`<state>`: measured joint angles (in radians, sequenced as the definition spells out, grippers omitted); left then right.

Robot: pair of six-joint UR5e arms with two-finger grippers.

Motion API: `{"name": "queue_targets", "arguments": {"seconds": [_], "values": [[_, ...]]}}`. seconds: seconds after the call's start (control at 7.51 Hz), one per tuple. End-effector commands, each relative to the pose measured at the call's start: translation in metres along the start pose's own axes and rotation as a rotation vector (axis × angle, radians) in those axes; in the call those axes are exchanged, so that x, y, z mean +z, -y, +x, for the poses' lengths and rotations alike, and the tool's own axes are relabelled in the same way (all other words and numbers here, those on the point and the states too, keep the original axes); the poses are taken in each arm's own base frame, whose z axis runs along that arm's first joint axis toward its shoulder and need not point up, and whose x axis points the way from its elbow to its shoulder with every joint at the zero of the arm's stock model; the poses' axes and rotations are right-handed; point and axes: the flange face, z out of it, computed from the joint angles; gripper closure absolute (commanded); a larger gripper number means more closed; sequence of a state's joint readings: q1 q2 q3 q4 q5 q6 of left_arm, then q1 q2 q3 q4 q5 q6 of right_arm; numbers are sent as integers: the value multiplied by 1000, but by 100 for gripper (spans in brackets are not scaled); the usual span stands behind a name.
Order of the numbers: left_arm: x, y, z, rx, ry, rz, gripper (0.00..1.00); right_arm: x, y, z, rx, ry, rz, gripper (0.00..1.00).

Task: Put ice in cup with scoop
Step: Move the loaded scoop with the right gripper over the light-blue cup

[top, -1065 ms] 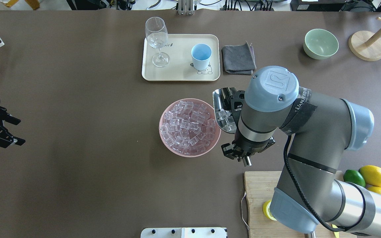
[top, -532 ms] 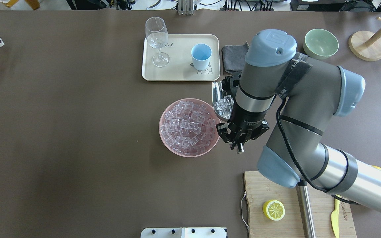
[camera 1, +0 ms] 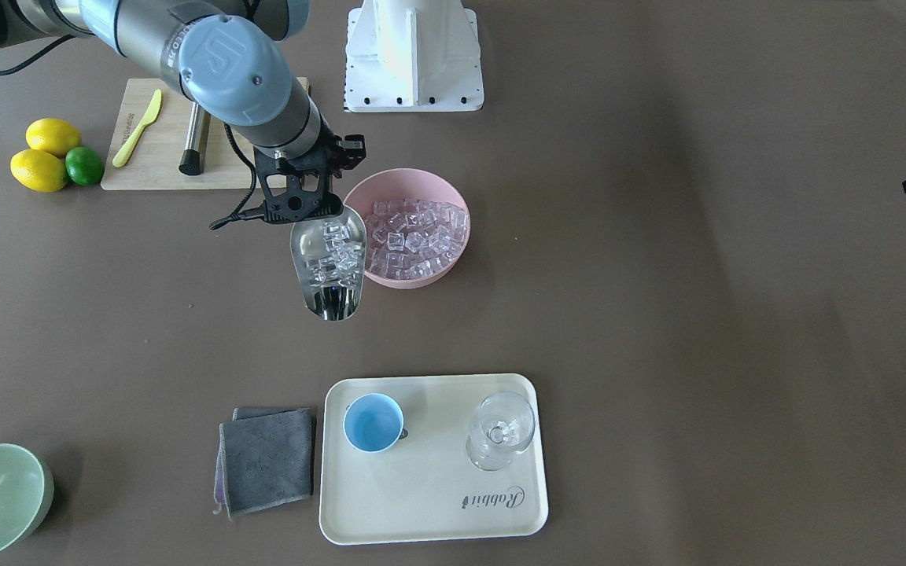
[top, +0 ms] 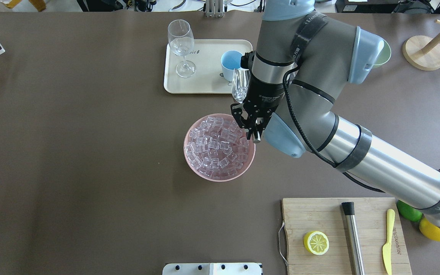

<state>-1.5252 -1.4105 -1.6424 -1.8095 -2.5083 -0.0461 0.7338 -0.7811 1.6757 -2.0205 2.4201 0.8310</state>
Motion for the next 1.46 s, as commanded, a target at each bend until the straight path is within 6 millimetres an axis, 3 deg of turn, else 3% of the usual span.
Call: {"name": "queue_targets", "arguments": {"seconds": [0.0,0.13,0.53,0.93,1.33], "values": [[-17,-6,-28,-148,45,-30,2,-22,55,-16,42,43,-54,100],[-16,-9,-31,-153,59,-34,2,-32,85,-19,71,65,-86,100],[-15,-12,-31,-156,57,-36,2,-45,126,-25,115,146,-171,100],[-14,-23,-39,-180,58,-42,2,-35,134,-23,114,249,-243,100],[-25,-23,-44,-216,61,-38,2,-50,137,-16,128,301,-259,100]]}}
